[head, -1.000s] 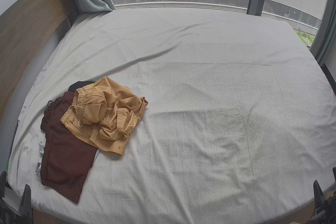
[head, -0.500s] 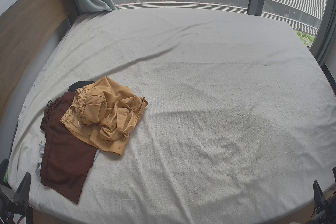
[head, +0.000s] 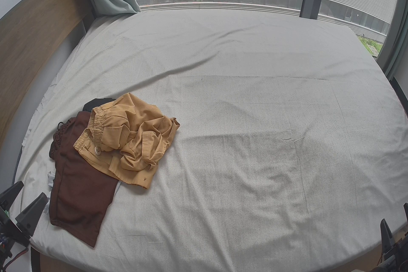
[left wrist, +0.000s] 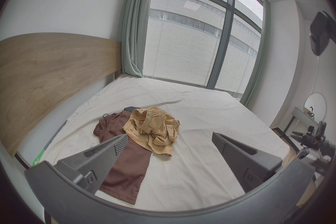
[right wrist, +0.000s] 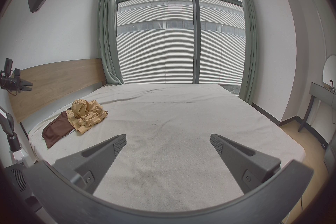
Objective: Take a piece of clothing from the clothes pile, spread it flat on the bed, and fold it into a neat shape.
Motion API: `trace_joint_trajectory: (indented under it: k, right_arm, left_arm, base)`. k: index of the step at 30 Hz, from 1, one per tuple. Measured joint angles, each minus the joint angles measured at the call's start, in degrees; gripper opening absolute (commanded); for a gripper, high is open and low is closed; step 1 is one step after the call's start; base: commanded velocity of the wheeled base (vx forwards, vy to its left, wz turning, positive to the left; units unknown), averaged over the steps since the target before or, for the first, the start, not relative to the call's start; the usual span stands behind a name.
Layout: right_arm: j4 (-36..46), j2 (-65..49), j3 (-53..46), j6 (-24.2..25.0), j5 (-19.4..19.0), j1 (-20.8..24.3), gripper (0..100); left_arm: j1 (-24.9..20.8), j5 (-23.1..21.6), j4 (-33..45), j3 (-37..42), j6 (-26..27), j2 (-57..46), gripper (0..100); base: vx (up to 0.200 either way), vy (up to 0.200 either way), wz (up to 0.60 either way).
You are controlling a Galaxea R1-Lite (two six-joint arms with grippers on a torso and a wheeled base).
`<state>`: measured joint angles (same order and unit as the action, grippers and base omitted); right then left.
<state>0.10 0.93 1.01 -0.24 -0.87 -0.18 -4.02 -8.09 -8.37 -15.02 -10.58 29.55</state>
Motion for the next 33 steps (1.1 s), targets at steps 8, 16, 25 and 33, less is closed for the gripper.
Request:
trace_joint_trajectory:
  k: [8, 16, 25, 33]
  right_arm:
    - [0.0, 0.0, 0.0, 0.0, 0.0, 0.0, 100]
    - [0.0, 0.0, 0.0, 0.0, 0.0, 0.0, 100]
    - [0.0, 0.0, 0.0, 0.0, 0.0, 0.0, 100]
    - [0.0, 0.0, 0.0, 0.0, 0.0, 0.0, 100]
  left_arm:
    - [0.0, -6.7, -2.1, -1.6, -0.5, 5.8, 100]
    - [0.4, -11.7, -6.4, -2.6, -0.5, 13.7, 100]
    - [3.0, -16.6, -16.2, -3.5, -1.0, 25.0, 100]
    - [8.0, -22.8, -17.7, -4.3, -1.0, 32.4, 100]
  base:
    - [0.000, 0.000, 0.00]
    - [0.000, 0.000, 0.00]
    - [0.000, 0.000, 0.00]
    - [0.000, 0.000, 0.00]
